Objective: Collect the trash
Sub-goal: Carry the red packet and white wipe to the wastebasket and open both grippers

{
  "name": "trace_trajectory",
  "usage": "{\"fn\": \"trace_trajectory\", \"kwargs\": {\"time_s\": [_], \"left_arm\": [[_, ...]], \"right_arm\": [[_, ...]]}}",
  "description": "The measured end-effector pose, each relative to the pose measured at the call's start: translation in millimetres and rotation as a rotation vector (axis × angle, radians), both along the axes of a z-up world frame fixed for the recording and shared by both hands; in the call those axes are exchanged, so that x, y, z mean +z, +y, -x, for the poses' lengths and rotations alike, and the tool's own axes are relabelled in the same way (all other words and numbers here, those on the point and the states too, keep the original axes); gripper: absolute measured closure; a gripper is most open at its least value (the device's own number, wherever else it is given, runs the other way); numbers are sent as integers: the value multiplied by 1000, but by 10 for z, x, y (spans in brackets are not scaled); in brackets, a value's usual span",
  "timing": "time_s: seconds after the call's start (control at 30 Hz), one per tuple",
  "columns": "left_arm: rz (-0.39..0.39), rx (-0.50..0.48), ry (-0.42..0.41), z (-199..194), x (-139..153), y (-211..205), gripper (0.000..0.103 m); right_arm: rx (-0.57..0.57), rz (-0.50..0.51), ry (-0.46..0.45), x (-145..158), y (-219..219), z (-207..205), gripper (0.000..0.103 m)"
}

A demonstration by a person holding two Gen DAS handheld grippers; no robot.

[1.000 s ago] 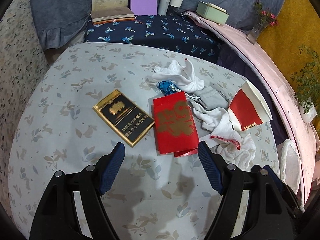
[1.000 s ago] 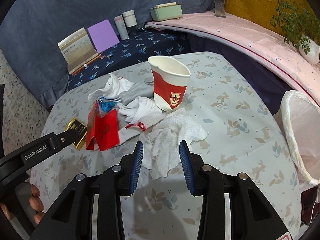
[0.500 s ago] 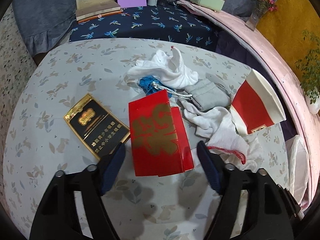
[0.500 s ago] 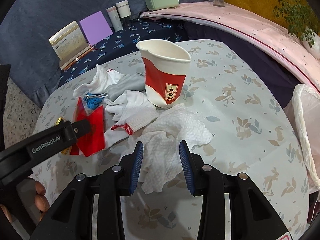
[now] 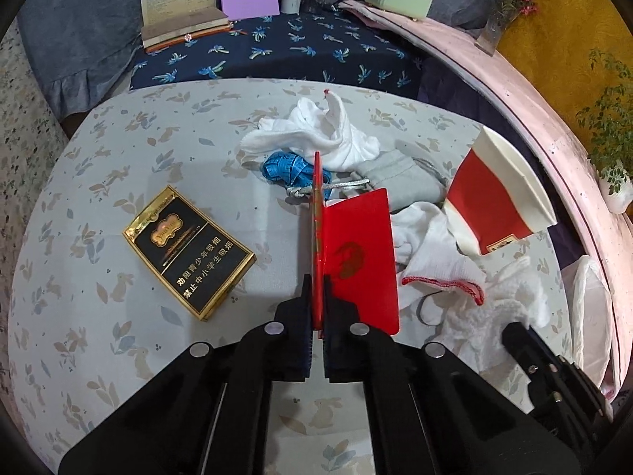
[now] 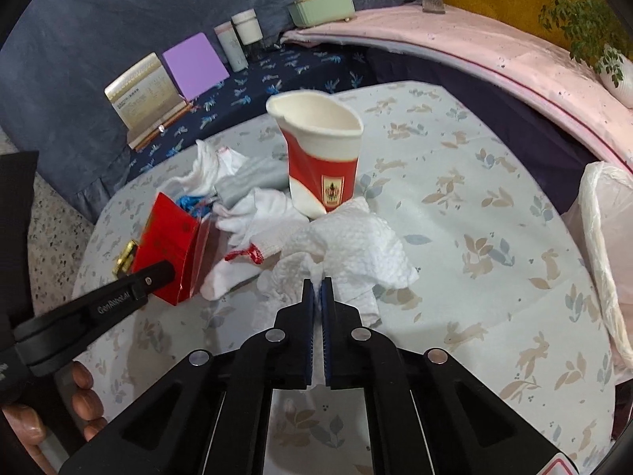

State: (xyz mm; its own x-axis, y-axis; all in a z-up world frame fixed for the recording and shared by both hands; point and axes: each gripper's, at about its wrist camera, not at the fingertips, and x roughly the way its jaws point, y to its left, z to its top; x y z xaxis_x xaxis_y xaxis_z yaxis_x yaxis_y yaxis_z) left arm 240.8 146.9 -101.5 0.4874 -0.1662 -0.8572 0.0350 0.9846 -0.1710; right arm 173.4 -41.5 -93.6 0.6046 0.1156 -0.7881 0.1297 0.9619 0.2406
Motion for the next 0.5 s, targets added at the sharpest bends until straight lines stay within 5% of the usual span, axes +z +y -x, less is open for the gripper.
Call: {"fn": "trace_trajectory", "kwargs": {"time_s": [0.5], "left_arm": [[58, -45, -123, 386, 666, -143, 100]], "right_arm": [[-71, -22, -187, 810, -360, 416, 99]]}}
